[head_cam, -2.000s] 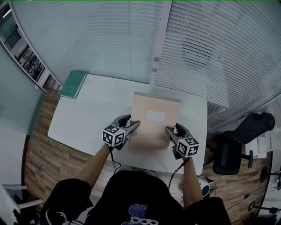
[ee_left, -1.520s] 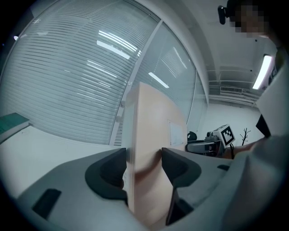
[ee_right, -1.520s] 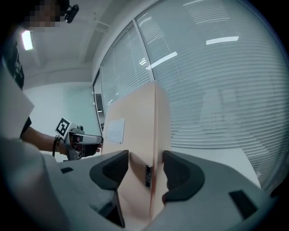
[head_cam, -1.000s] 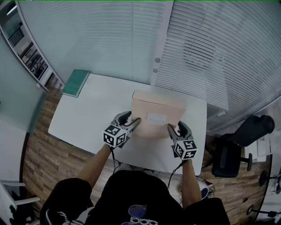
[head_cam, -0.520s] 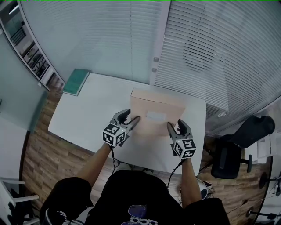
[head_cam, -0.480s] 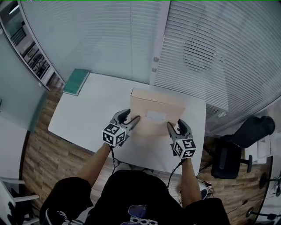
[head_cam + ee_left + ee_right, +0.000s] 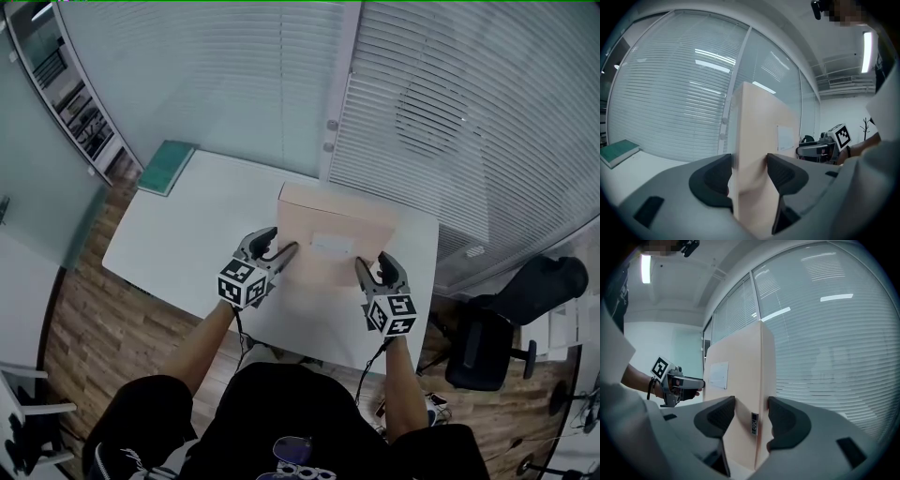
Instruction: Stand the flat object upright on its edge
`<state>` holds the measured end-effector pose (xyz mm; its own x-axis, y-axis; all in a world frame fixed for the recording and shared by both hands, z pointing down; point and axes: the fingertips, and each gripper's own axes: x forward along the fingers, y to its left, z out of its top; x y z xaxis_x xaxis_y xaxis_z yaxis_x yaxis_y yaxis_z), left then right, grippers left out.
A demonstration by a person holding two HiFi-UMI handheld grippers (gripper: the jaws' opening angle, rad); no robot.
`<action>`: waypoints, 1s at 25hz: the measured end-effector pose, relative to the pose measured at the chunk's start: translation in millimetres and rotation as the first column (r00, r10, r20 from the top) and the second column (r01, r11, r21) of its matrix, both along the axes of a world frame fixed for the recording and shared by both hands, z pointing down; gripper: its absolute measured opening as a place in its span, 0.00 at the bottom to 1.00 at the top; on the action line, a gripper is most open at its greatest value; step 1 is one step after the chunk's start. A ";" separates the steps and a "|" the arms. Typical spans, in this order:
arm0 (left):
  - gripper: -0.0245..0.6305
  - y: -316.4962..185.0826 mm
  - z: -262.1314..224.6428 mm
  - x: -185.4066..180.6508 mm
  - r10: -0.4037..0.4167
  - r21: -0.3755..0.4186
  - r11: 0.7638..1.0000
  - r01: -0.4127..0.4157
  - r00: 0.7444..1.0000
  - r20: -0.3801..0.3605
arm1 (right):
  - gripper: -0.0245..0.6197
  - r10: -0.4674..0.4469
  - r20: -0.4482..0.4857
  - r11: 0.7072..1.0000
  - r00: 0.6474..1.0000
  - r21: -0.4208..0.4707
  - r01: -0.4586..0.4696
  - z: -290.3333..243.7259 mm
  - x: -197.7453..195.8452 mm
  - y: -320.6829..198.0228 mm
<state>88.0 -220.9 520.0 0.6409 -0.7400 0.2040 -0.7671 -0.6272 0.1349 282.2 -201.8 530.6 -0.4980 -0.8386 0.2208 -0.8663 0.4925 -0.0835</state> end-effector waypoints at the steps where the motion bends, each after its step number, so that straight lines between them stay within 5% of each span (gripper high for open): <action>1: 0.42 0.3 -0.1 0.4 -0.004 0.000 1.000 0.004 1.000 0.000 | 0.42 -0.004 0.000 1.000 1.000 0.002 0.004 -0.4 0.5 -0.2; 12: 0.42 -0.9 -3.0 -16.5 -0.041 0.011 0.999 0.041 0.999 -0.003 | 0.41 -0.021 0.011 1.000 1.000 0.015 0.021 -1.4 -16.3 -8.5; 25: 0.42 -53.5 -15.6 -115.3 -0.001 0.031 1.000 0.001 1.000 -0.008 | 0.41 0.023 0.015 0.999 1.000 0.030 -0.023 -13.7 -115.3 -55.1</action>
<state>-27.2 -274.3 504.4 0.6417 -0.7466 0.1756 -0.7667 -0.6304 0.1216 166.9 -256.9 516.9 -0.4815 -0.8561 0.1879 -0.8762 0.4750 -0.0814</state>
